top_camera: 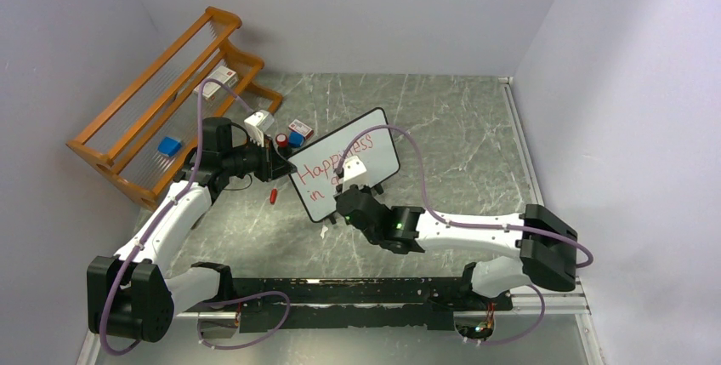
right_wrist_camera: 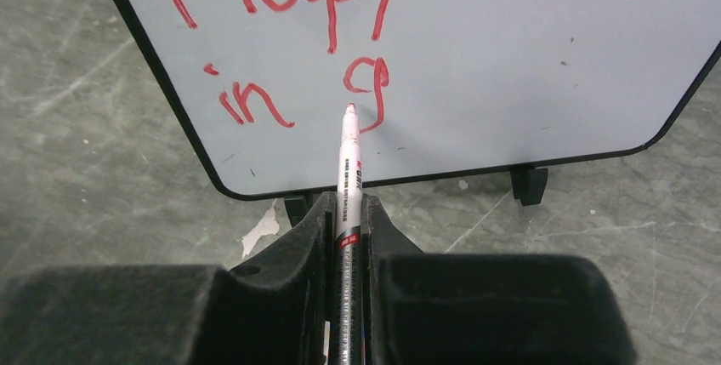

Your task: Write a sentence on the whiteboard

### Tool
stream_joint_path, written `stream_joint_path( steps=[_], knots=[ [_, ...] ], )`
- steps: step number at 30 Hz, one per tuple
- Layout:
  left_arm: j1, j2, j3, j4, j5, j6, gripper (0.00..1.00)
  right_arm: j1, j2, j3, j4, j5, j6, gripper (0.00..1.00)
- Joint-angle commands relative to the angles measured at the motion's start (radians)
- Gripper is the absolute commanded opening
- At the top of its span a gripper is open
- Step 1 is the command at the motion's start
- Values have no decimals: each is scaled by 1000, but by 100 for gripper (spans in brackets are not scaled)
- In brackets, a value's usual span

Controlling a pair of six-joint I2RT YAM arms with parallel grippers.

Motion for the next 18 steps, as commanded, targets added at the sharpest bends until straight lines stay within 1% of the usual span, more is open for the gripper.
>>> stream_joint_path(
  steps=[1,8,18],
  knots=[
    [4,23,-18,-89,-99,58,5,3,-65,-10,30,22,-7,0],
    [4,26,-20,-90,-97,57,5,-37,-53,-6,24,57,-27,0],
    [4,27,-18,-90,-98,58,5,-60,-20,5,77,42,-45,0]
  ],
)
